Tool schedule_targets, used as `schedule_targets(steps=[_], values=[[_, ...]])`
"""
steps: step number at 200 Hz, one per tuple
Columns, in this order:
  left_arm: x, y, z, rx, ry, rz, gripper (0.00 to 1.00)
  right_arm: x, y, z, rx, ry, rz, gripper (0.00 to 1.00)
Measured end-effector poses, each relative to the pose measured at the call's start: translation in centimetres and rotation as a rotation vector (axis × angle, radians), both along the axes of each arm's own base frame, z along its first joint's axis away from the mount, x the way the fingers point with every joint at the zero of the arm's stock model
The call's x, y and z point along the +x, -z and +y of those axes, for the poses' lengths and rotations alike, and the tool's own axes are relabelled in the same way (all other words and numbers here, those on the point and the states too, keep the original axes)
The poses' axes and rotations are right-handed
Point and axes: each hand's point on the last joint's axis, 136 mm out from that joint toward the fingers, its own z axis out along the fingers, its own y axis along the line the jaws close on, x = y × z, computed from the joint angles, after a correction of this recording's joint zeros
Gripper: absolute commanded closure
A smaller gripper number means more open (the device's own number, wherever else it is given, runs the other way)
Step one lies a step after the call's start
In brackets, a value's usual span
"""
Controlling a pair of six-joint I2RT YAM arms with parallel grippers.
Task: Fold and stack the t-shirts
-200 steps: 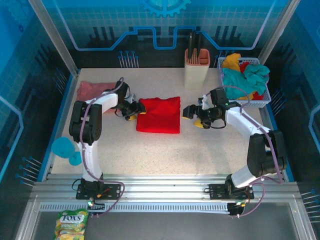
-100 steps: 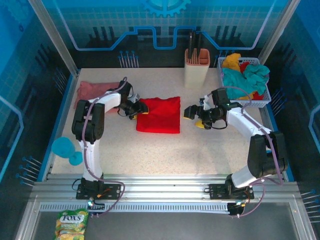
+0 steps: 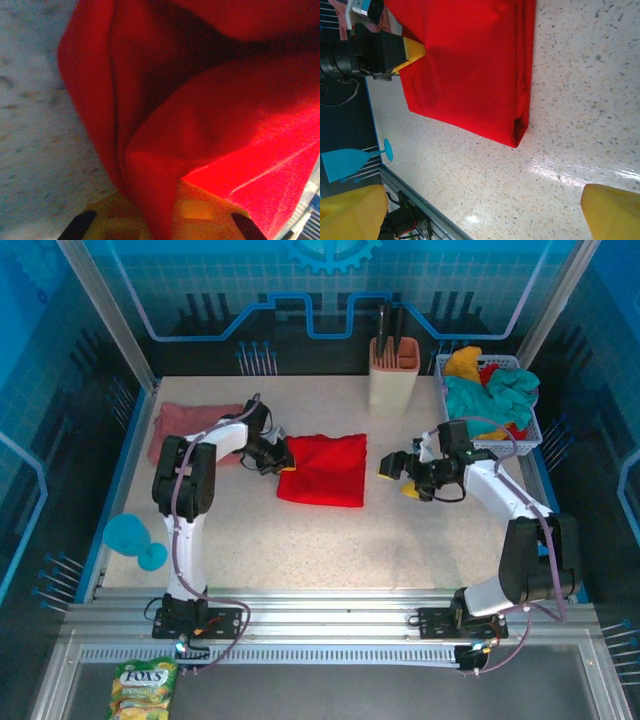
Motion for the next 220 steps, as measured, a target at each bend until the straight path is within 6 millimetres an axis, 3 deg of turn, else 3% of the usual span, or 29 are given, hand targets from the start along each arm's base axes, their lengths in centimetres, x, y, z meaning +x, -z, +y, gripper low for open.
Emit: schedule_targets(steps=[29,56,139,195,220], values=[[0.1,-0.1,0.0,0.068,0.012,-0.009,1.00,-0.1,-0.4,-0.8,0.005,0.020,-0.009,0.00],[0.4,-0.9,1.7,0.193,0.014,-0.017,1.00,-0.6,-0.3,-1.2,0.011,0.031,-0.007,0.00],[6.3,-10.1,10.7,0.419,-0.067,-0.165,1.00,-1.7,0.6,-1.2,0.042,0.019,0.033,0.01],[7.3,-13.4,12.3,0.512,-0.009,-0.230,1.00,-1.9,2.2,-1.2,0.038,0.021,0.087,0.01],[8.3,-13.8,13.5,0.540,0.007,-0.249,1.00,-2.1,2.8,-1.3,0.033,0.023,0.113,0.01]])
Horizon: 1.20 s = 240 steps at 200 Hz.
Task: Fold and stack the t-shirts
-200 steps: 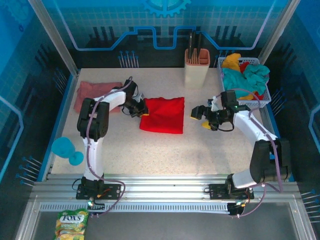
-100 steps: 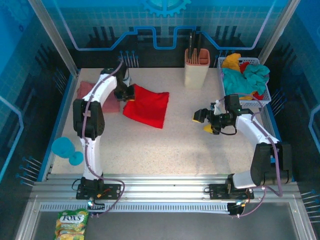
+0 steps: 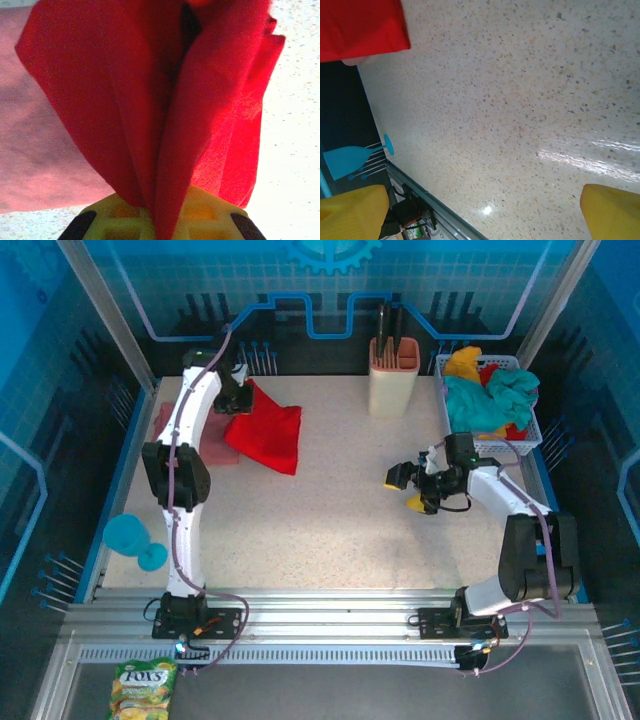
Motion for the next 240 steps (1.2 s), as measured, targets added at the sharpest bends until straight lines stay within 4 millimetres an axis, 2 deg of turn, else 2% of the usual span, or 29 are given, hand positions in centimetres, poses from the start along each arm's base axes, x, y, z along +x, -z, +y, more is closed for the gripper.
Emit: schedule_targets(steps=[37,61,92,157,221,240], values=[[0.2,0.5,2.8,0.027,-0.008,0.022,1.00,-0.3,1.2,0.0,-0.010,-0.003,0.049,0.02],[0.2,-0.1,4.0,0.045,-0.007,0.016,1.00,-0.4,1.9,0.4,-0.029,-0.018,0.080,0.02],[0.3,-1.4,4.2,0.068,0.022,-0.012,1.00,0.2,1.8,1.4,-0.049,-0.049,0.087,0.02],[0.2,-1.8,4.8,0.101,0.052,-0.019,1.00,0.4,2.5,2.3,-0.066,-0.063,0.116,0.02],[-0.5,-5.6,5.0,0.121,0.074,-0.099,1.00,0.9,2.4,2.2,-0.076,-0.052,0.092,0.01],[-0.5,-5.9,5.1,0.123,0.074,-0.103,1.00,1.0,2.4,2.2,-0.075,-0.050,0.087,0.01]])
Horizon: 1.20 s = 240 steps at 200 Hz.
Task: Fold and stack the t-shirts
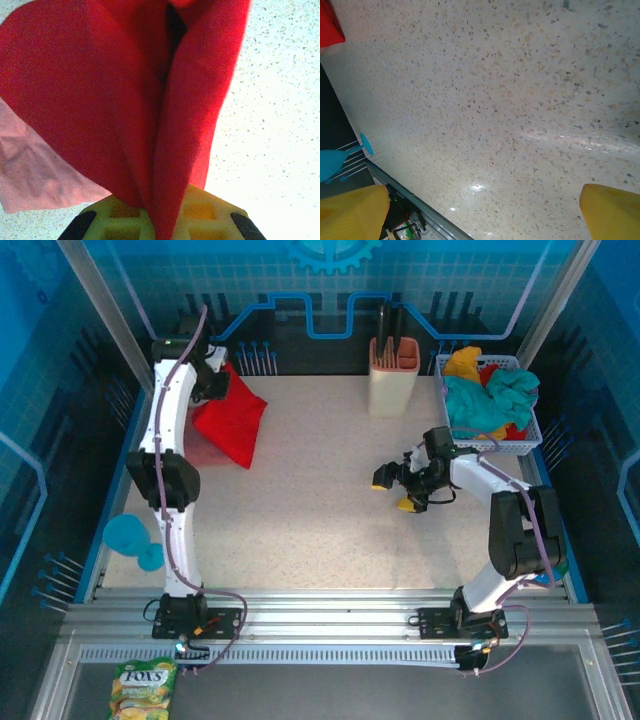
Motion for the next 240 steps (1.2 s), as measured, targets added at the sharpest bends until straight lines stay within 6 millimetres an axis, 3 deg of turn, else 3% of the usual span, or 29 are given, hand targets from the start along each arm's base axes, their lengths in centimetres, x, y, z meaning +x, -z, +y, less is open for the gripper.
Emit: schedule_targets(steps=[70,174,206,240], values=[[0.2,-0.9,2.1,0.002,-0.040,-0.027,1.00,-0.1,0.0,0.2,0.000,-0.006,0.001,0.02],[0.0,-0.8,2.9,0.010,-0.036,-0.016,1.00,-0.7,0.4,1.3,-0.002,-0.030,0.025,0.03],[0.2,0.5,4.7,0.016,-0.053,0.006,1.00,-0.9,0.6,1.7,-0.002,-0.043,0.031,0.03],[0.7,3.0,8.1,0.029,-0.104,0.037,1.00,-1.3,1.2,2.1,-0.006,-0.057,0.053,0.03]])
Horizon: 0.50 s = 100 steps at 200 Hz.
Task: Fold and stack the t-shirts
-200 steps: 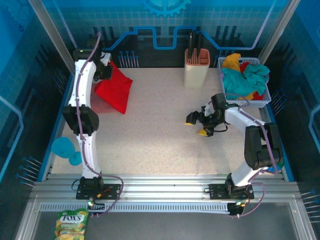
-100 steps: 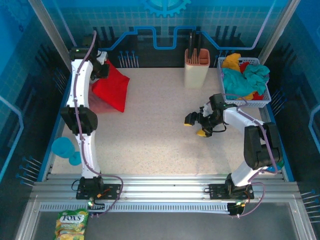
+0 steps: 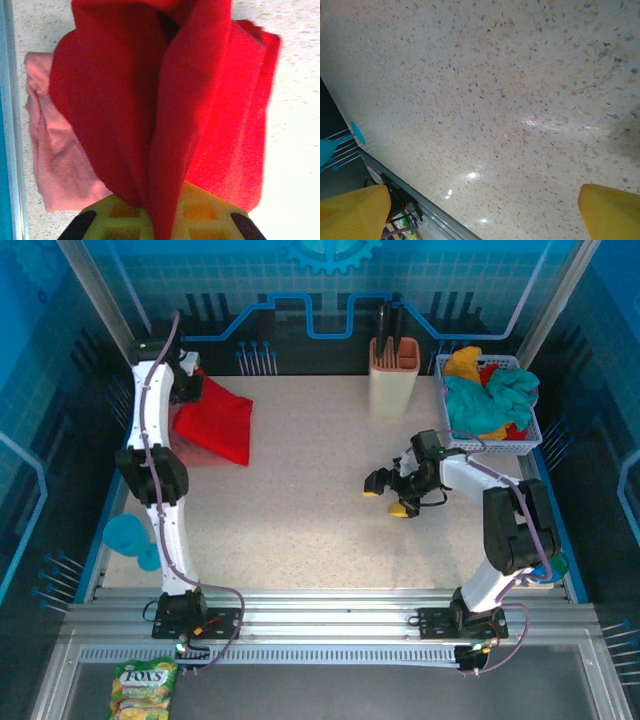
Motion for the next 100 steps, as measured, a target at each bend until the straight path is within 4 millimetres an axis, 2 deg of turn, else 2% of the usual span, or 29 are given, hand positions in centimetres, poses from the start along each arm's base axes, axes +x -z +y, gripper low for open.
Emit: schedule_targets(steps=[17,44,75,100], values=[[0.0,0.9,1.8,0.014,-0.031,0.011,1.00,-0.1,0.1,0.6,-0.001,-0.015,0.004,0.03],[0.0,1.4,3.5,0.026,-0.063,0.012,1.00,-0.3,0.3,2.0,-0.001,-0.052,0.012,0.04],[0.2,1.5,4.6,0.044,-0.068,0.002,1.00,-0.9,0.8,3.8,-0.009,-0.108,0.030,0.04],[0.3,1.6,5.1,0.055,-0.075,-0.002,1.00,-1.2,0.7,4.6,-0.012,-0.127,0.029,0.04]])
